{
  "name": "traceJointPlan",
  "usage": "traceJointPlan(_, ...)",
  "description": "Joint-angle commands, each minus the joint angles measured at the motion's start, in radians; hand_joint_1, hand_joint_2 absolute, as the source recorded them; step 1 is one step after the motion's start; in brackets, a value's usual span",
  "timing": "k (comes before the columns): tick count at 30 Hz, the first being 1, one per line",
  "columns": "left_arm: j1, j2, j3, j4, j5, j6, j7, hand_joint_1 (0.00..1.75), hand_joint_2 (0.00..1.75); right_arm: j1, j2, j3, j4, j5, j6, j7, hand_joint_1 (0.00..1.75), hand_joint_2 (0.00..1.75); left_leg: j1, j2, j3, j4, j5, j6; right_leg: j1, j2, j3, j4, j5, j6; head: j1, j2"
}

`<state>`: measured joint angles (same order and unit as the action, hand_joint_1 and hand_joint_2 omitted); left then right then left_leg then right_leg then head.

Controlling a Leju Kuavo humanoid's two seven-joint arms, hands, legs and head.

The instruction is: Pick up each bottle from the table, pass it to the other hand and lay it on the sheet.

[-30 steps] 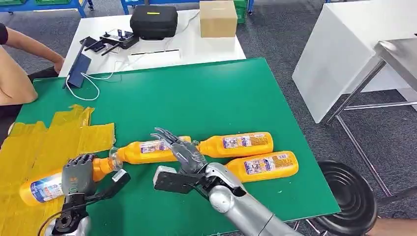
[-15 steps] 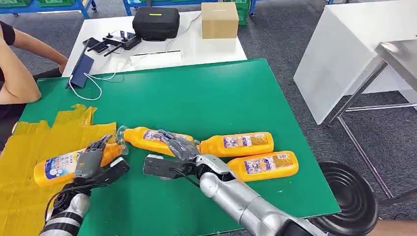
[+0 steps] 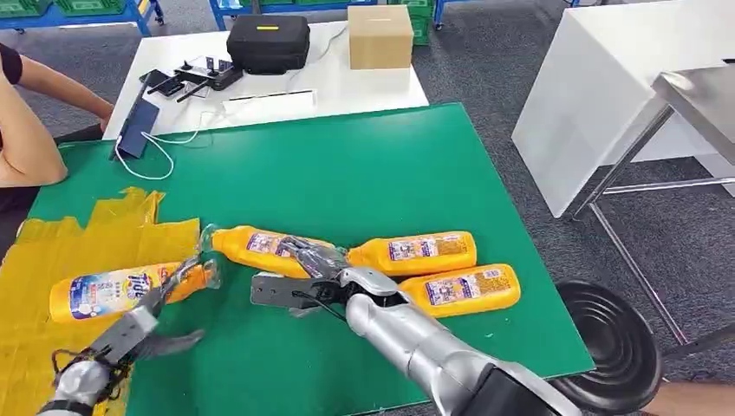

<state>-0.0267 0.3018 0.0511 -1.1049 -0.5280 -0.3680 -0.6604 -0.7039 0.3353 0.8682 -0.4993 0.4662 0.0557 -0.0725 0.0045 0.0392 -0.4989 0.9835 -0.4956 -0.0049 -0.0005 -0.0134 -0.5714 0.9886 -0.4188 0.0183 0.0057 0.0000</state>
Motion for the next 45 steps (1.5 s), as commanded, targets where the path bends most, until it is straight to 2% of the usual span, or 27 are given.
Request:
traceJointPlan(1,0.385,0.093,0.044,-0.52,0.456,-0.253,-0.038,0.0,0.0,-0.083,0.014,0.074,0.09,-0.023,-0.033,-0.004,0.0,1.75,0.004,0.005,-0.006,0.004,-0.002,0.0,0.004,0.008,-0.008,0.001,0.0,0.0,0.001,0.0)
traceJointPlan(3,0.356,0.05,0.064,-0.526,0.453,-0.305,-0.038,0.0,0.0,-0.086,0.014,0.072,0.099,-0.024,-0.049,-0.004,0.0,1.75,0.001,-0.002,-0.007,0.002,0.0,0.0,0.003,0.002,-0.01,0.0,-0.001,0.001,0.001,0.0)
traceJointPlan(5,0.356,0.05,0.064,-0.526,0.453,-0.305,-0.038,0.0,0.0,-0.086,0.014,0.072,0.099,-0.024,-0.049,-0.004,0.0,1.75,0.0,-0.01,-0.009,0.002,0.0,0.0,0.003,-0.005,-0.008,0.0,-0.001,0.0,0.001,0.0)
traceJointPlan(7,0.342,0.05,0.064,-0.511,0.448,-0.31,-0.038,0.0,0.0,-0.088,0.014,0.068,0.099,-0.022,-0.067,-0.008,0.0,1.75,0.001,-0.011,-0.01,0.002,0.0,0.0,0.003,-0.006,-0.008,-0.001,0.0,0.0,0.001,0.0)
traceJointPlan(12,0.37,0.025,0.089,-0.515,0.442,-0.321,-0.038,0.0,0.0,-0.083,0.014,0.034,0.055,-0.014,-0.199,-0.048,0.0,1.75,0.0,-0.01,-0.01,0.001,0.0,0.0,0.0,-0.005,-0.008,-0.001,0.0,0.0,0.001,0.0)
traceJointPlan(15,0.368,-0.003,0.111,-0.512,0.448,-0.347,-0.038,0.0,0.0,-0.07,0.013,-0.006,0.023,-0.015,-0.221,-0.073,0.0,1.75,0.0,-0.009,-0.009,0.001,0.0,0.0,0.001,-0.004,-0.008,-0.001,0.0,0.0,0.001,0.0)
traceJointPlan(18,0.355,-0.014,0.122,-0.503,0.451,-0.369,-0.038,0.0,0.0,-0.066,0.014,-0.018,0.027,0.002,-0.205,-0.068,0.0,1.75,-0.001,-0.011,-0.009,0.0,0.0,0.0,0.0,-0.006,-0.008,-0.001,0.0,0.0,0.001,0.0)
traceJointPlan(23,0.293,-0.01,0.105,-0.461,0.45,-0.4,-0.038,0.0,0.0,-0.075,0.014,-0.003,0.075,-0.001,-0.164,-0.001,0.0,1.75,0.0,-0.012,-0.009,0.0,0.001,0.0,0.001,-0.008,-0.007,-0.001,0.0,0.0,0.001,0.0)
traceJointPlan(28,0.29,-0.01,0.103,-0.459,0.451,-0.401,-0.038,0.0,0.0,-0.076,0.014,-0.002,0.078,-0.003,-0.162,0.001,0.0,1.75,0.0,-0.012,-0.009,0.0,0.001,0.0,0.0,-0.007,-0.007,-0.002,0.0,0.0,0.001,0.0)
traceJointPlan(35,0.195,0.02,0.0,-0.41,0.456,-0.406,-0.038,0.0,0.0,-0.101,0.014,0.045,0.146,-0.07,-0.119,0.106,0.0,1.75,0.0,-0.016,-0.009,0.0,0.002,0.0,0.001,-0.01,-0.007,-0.002,0.0,0.0,0.001,0.0)
traceJointPlan(40,0.195,0.02,0.0,-0.41,0.456,-0.406,-0.038,0.0,0.0,-0.101,0.014,0.045,0.146,-0.07,-0.119,0.106,0.0,1.75,-0.001,-0.011,-0.009,0.0,0.001,0.0,0.0,-0.007,-0.007,-0.001,0.0,0.0,0.001,0.0)
traceJointPlan(45,0.095,0.037,-0.104,-0.361,0.46,-0.404,-0.038,0.0,0.0,-0.119,0.014,0.088,0.186,-0.118,-0.078,0.203,0.0,1.75,-0.001,-0.014,-0.01,0.001,0.001,0.0,0.0,-0.01,-0.008,-0.001,-0.001,0.0,0.001,0.0)
